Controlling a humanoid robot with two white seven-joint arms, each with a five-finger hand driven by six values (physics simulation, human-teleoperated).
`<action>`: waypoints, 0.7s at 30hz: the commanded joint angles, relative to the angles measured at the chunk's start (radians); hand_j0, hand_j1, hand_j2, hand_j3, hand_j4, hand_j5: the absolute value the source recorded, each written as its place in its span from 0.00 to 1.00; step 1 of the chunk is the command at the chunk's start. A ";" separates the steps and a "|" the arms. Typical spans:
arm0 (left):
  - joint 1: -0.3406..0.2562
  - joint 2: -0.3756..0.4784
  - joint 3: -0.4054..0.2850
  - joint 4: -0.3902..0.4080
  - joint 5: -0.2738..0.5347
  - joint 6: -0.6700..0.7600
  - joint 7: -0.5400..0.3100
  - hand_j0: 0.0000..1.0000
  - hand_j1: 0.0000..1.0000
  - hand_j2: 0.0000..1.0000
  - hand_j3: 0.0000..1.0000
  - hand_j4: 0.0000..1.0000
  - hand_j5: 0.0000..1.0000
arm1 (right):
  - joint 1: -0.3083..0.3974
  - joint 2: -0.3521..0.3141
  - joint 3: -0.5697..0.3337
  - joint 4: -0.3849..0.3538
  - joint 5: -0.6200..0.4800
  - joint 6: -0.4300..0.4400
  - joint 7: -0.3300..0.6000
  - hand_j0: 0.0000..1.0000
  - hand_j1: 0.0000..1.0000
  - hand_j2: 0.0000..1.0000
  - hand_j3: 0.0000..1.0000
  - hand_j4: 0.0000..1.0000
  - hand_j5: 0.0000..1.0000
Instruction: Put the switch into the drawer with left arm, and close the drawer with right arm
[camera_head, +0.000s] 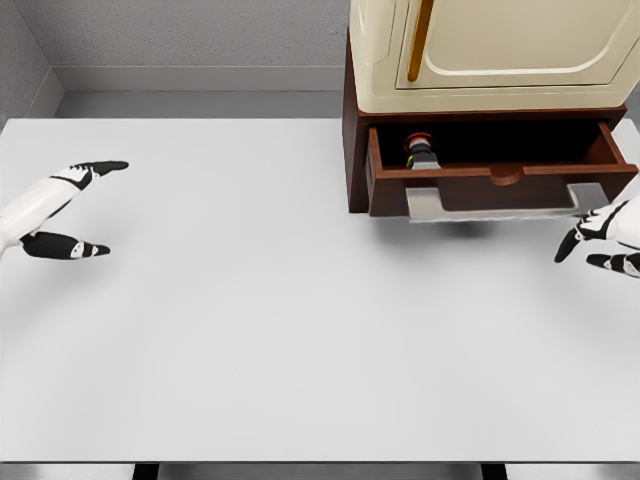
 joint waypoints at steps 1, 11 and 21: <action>0.000 -0.001 0.000 0.000 0.008 0.002 0.000 1.00 1.00 1.00 1.00 1.00 1.00 | -0.006 -0.001 0.034 0.006 0.000 0.002 -0.002 0.55 0.55 0.55 0.55 0.55 0.55; 0.000 -0.004 0.000 0.002 0.006 0.002 0.001 1.00 1.00 1.00 1.00 1.00 1.00 | -0.080 0.010 0.100 0.029 0.015 0.002 -0.002 0.55 0.55 0.55 0.55 0.55 0.55; 0.000 -0.006 0.000 0.002 0.006 0.002 0.001 1.00 1.00 1.00 1.00 1.00 1.00 | -0.170 0.025 0.189 0.095 0.029 0.002 -0.002 0.55 0.55 0.55 0.55 0.55 0.55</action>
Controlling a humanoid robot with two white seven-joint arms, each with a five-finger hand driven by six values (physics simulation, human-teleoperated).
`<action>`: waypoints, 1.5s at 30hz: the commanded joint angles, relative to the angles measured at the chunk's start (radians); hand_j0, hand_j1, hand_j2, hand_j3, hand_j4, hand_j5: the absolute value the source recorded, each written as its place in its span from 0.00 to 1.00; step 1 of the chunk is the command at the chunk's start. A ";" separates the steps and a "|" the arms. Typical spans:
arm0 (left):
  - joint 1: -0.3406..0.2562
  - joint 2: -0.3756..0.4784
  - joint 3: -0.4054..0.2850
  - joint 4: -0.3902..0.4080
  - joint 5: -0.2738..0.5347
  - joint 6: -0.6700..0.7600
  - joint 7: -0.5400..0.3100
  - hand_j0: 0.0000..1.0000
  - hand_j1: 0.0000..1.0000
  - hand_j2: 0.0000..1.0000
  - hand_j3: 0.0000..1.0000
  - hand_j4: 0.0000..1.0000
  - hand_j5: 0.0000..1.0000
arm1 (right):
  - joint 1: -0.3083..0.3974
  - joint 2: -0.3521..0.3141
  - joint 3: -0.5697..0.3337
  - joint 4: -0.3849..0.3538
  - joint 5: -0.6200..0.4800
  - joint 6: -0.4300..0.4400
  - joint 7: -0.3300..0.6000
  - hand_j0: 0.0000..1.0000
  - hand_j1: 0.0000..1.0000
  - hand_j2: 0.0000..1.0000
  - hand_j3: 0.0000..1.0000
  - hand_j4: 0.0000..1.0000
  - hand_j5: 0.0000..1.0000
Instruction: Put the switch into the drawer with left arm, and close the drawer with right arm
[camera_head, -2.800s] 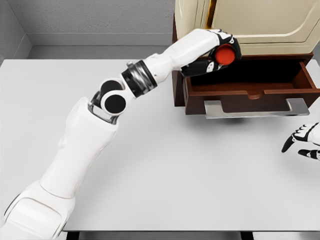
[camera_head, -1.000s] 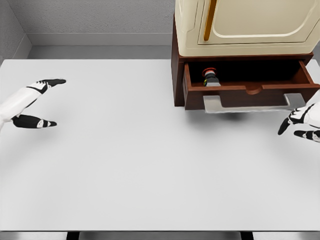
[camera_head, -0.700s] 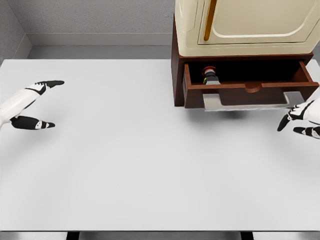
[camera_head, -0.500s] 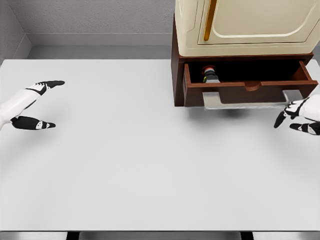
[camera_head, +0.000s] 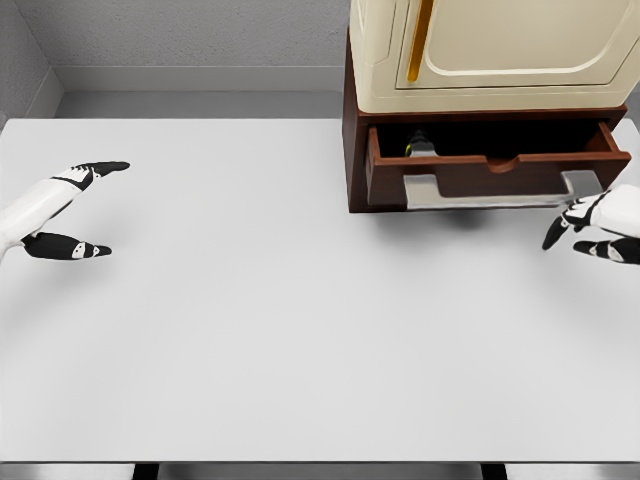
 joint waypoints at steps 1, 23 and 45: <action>0.000 0.001 0.000 0.000 0.007 0.002 0.000 1.00 1.00 1.00 1.00 1.00 1.00 | -0.005 0.007 0.032 0.024 0.002 0.002 -0.002 0.55 0.55 0.55 0.55 0.55 0.55; 0.000 0.001 0.000 0.000 0.007 0.002 0.000 1.00 1.00 1.00 1.00 1.00 1.00 | -0.201 0.082 0.184 0.133 0.030 0.002 -0.002 0.55 0.55 0.55 0.55 0.55 0.55; 0.002 0.001 -0.004 0.003 0.003 0.002 0.001 1.00 1.00 1.00 1.00 1.00 1.00 | -0.284 0.125 0.312 0.084 0.060 0.002 -0.002 0.56 0.56 0.56 0.56 0.56 0.56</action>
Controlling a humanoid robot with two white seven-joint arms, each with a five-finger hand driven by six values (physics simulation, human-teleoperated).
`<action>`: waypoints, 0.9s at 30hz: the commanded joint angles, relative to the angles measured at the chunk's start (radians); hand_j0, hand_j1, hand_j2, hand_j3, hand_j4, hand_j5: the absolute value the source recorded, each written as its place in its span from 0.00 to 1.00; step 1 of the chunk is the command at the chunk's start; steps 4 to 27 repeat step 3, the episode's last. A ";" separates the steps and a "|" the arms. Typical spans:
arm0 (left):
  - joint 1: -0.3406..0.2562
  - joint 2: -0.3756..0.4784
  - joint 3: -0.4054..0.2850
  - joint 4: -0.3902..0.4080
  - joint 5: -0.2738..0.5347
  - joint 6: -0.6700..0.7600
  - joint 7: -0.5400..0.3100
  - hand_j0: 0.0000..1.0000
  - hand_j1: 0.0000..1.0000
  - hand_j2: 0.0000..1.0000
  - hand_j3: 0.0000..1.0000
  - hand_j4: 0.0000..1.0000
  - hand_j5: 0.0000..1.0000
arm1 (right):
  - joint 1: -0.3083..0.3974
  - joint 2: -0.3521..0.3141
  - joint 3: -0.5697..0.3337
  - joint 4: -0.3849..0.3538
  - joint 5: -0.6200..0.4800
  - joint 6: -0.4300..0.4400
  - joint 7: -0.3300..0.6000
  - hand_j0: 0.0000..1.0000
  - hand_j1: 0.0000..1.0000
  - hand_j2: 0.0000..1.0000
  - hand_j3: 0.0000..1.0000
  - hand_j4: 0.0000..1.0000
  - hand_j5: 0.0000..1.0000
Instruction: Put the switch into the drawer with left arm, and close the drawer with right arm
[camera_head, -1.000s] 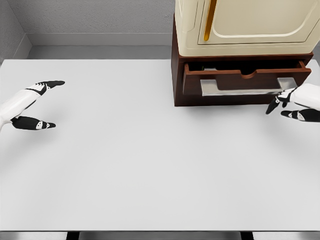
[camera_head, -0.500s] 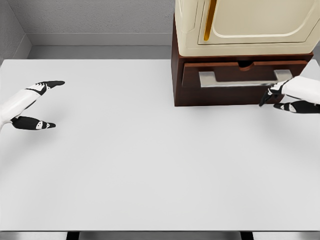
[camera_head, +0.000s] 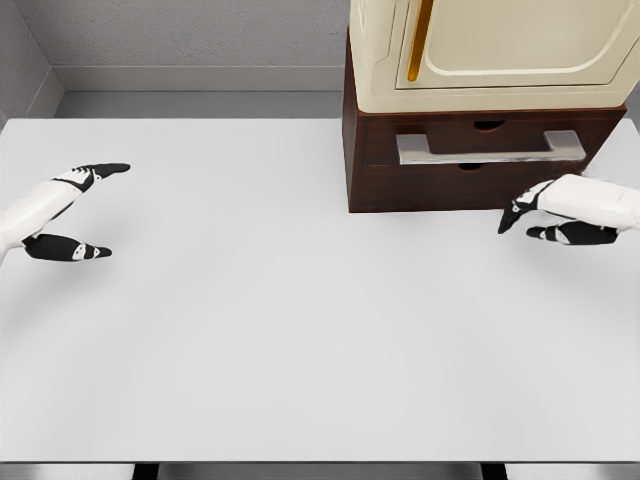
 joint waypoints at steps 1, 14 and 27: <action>0.000 0.001 -0.001 0.000 0.008 0.002 0.001 1.00 1.00 1.00 1.00 1.00 1.00 | 0.005 -0.034 0.011 -0.108 -0.002 0.004 -0.001 0.56 0.56 0.56 0.56 0.56 0.56; 0.003 0.001 -0.004 0.000 0.006 0.002 0.001 1.00 1.00 1.00 1.00 1.00 1.00 | 0.038 -0.070 0.006 -0.200 0.002 0.004 -0.001 0.72 0.72 0.72 0.72 0.72 0.72; 0.003 0.001 -0.004 0.000 0.006 0.002 0.001 1.00 1.00 1.00 1.00 1.00 1.00 | 0.038 -0.070 0.006 -0.200 0.002 0.004 -0.001 0.72 0.72 0.72 0.72 0.72 0.72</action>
